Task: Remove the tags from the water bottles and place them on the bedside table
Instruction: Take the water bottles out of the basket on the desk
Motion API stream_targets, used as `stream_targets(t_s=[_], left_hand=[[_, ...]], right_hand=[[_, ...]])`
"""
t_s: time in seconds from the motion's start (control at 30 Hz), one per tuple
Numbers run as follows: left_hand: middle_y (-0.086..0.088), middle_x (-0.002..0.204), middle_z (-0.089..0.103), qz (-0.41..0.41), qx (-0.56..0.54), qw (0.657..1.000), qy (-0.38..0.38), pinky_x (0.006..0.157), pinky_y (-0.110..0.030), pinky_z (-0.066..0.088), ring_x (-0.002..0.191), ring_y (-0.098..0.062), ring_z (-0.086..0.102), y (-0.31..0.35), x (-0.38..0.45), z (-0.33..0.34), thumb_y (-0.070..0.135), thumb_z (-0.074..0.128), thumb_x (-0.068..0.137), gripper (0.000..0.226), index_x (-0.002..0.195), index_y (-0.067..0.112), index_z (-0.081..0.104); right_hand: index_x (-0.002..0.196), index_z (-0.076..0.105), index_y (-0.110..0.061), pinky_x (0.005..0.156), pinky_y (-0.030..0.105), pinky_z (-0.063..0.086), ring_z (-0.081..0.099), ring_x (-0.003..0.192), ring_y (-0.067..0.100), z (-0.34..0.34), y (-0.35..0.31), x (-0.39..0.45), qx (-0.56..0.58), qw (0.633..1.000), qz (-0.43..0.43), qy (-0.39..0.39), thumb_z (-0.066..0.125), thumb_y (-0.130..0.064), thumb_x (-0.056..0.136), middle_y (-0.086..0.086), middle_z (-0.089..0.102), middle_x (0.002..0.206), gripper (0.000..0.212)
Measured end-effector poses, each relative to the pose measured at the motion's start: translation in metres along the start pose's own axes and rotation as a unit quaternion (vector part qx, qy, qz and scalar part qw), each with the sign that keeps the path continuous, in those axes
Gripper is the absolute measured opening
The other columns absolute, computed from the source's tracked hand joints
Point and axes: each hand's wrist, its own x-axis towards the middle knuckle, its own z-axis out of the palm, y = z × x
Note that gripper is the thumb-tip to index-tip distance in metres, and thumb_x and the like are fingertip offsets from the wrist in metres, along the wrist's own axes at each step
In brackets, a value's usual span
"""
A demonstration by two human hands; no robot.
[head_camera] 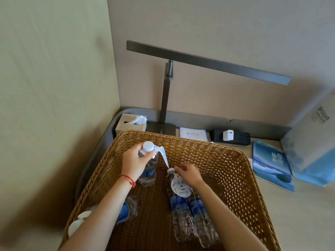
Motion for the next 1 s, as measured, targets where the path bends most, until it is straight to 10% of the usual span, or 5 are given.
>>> stream_targets(t_s=[0.63,1.0], left_hand=[[-0.003,0.075,0.069,-0.008,0.019,0.992,0.124,0.053,-0.001,0.035,0.068,-0.007,0.055,-0.005,0.004,-0.013,0.018,0.078,0.069,0.017,0.080,0.007,0.071],[-0.008,0.075,0.070,-0.040,0.020,0.990,0.133,0.050,-0.006,0.033,0.066,-0.007,0.056,-0.014,0.010,-0.012,0.022,0.076,0.071,0.019,0.079,0.006,0.070]], right_hand=[[0.048,0.039,-0.016,0.043,0.025,0.025,0.034,0.042,0.011,0.032,0.002,0.042,0.000,0.997,0.078,-0.020,0.067,-0.024,0.082,-0.001,0.037,0.048,0.045],[0.084,0.056,-0.011,0.065,0.024,0.037,0.052,0.074,0.018,0.053,0.002,0.047,0.042,0.991,0.122,0.041,0.077,-0.022,0.072,0.004,0.057,0.083,0.027]])
